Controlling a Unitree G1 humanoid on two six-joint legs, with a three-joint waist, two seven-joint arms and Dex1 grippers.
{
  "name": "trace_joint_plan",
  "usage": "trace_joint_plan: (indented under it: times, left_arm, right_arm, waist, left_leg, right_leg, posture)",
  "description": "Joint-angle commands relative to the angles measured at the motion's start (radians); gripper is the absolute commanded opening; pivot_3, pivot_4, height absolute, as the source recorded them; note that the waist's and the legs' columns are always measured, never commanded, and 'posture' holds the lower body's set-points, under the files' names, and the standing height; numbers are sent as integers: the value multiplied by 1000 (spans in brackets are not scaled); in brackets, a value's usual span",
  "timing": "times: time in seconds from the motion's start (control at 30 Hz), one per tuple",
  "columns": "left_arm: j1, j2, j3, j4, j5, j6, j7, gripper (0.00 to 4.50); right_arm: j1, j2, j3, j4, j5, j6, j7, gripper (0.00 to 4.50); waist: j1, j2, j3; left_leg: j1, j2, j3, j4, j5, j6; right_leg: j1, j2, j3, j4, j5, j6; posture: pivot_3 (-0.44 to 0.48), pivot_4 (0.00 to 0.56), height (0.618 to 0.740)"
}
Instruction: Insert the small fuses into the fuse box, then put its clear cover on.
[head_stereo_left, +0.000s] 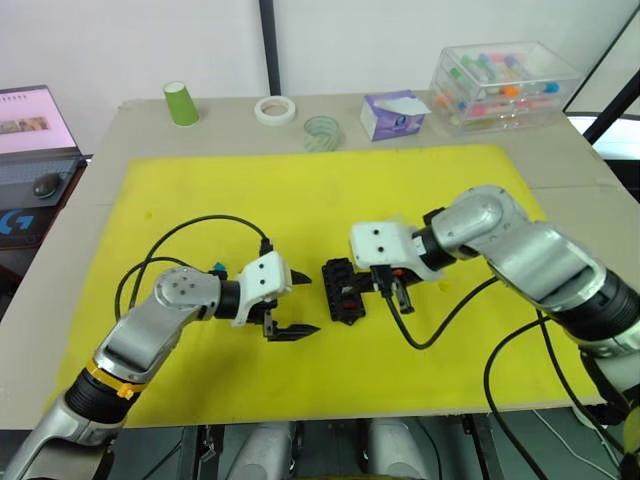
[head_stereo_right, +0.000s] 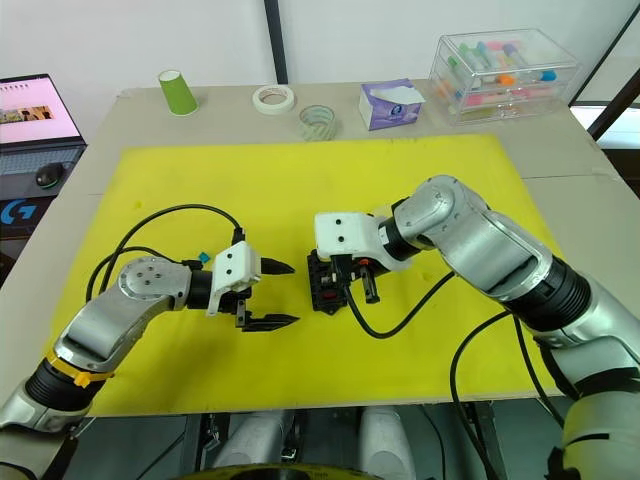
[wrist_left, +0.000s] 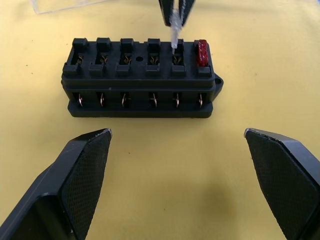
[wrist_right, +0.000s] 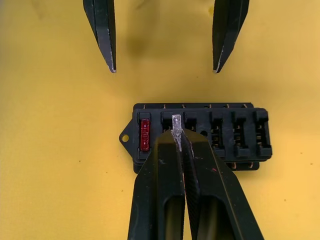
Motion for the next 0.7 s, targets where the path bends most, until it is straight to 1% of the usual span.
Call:
trace_joint_plan:
  times: [0.03,0.37,0.7]
  left_arm:
    - [-10,-4,19,-15,5,-17,4,4467]
    - [-8,-11,20,-18,18,-19,6,4467]
    - [0,-15,17,-25,20,-20,10,4467]
  right_arm:
    - [1,9,-14,-23,-14,-5,13,0]
    - [32,19,-3,-12,-70,-44,22,0]
    - [30,32,-16,5,-100,-60,38,0]
  waist:
    - [0,0,0]
    - [-1,0,0]
    - [-1,0,0]
  left_leg:
    - [0,0,0,0,0,0]
    - [0,0,0,0,0,0]
    - [0,0,0,0,0,0]
  right_leg:
    - [0,0,0,0,0,0]
    - [0,0,0,0,0,0]
    - [0,0,0,0,0,0]
  posture:
    - [0,150,740]
    - [0,150,740]
    - [0,150,740]
